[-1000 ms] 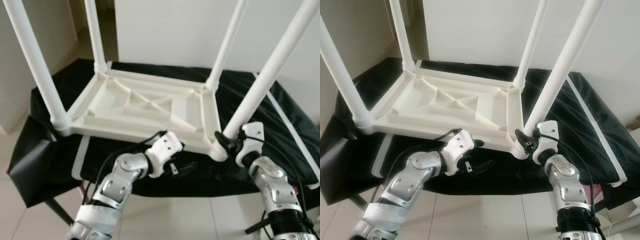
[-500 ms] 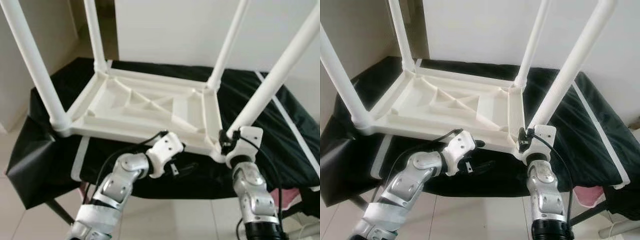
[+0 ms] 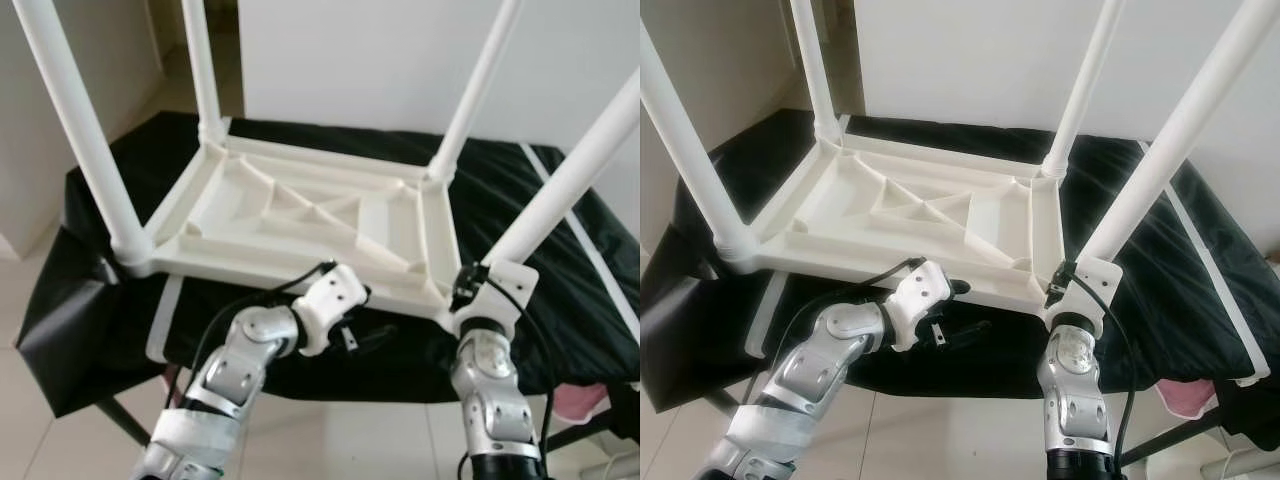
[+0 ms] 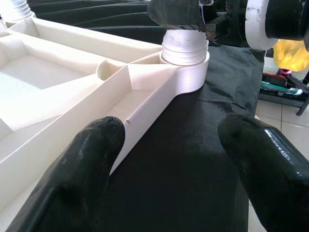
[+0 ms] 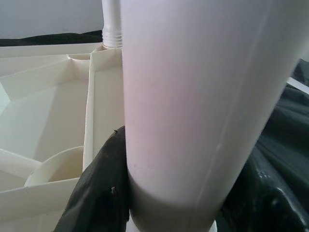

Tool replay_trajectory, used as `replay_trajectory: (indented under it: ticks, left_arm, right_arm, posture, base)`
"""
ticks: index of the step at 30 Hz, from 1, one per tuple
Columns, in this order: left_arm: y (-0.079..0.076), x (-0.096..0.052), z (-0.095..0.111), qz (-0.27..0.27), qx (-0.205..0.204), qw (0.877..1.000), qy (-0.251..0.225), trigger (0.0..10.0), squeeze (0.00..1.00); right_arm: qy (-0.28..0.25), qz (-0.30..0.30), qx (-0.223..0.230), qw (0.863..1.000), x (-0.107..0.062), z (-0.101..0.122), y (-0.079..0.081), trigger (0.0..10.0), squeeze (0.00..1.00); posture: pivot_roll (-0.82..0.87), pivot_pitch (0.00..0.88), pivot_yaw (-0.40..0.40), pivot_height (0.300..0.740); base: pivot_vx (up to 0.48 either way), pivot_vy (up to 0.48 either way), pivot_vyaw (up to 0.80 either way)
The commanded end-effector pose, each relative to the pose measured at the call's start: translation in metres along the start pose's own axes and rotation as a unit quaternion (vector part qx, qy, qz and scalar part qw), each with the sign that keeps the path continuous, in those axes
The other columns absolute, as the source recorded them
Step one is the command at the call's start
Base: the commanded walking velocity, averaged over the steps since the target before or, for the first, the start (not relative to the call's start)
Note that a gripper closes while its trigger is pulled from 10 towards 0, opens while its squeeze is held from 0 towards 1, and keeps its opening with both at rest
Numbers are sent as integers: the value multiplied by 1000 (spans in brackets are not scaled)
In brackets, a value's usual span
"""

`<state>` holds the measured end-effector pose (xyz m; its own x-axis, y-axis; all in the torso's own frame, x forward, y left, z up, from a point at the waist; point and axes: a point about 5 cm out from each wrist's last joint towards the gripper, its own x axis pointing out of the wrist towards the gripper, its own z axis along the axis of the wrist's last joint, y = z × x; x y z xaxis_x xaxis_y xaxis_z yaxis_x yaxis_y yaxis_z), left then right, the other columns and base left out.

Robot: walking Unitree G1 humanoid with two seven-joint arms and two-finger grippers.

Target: Building children table

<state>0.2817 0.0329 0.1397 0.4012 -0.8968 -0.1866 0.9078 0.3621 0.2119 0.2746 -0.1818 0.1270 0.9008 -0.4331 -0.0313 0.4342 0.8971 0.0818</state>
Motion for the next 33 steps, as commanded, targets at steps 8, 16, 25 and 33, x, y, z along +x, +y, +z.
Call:
replay_trajectory:
  ticks: [8, 16, 25, 33]
  left_arm:
    - [1, 2, 1, 15, 2, 1000, -3, 10000, 0]
    - [3, 3, 2, 18, 4, 1000, -4, 10000, 0]
    - [5, 4, 4, 20, 5, 1000, -7, 10000, 0]
    - [8, 3, 4, 25, 7, 1000, -7, 10000, 0]
  right_arm:
    - [14, 4, 20, 1000, 0, -9, -13, 10000, 1000]
    - [-3, 122, 17, 992, 7, -3, -22, 10000, 0]
    - [8, 294, -41, 955, 26, -1, -26, 10000, 0]
    - [15, 374, -82, 924, 31, 0, -25, 10000, 0]
  posture:
    - [-9, 0, -69, 740]
    - [-13, 0, -71, 740]
    - [-14, 0, -67, 740]
    - [2, 0, -73, 740]
  base:
    - [0, 0, 0]
    - [0, 0, 0]
    - [0, 0, 0]
    - [0, 0, 0]
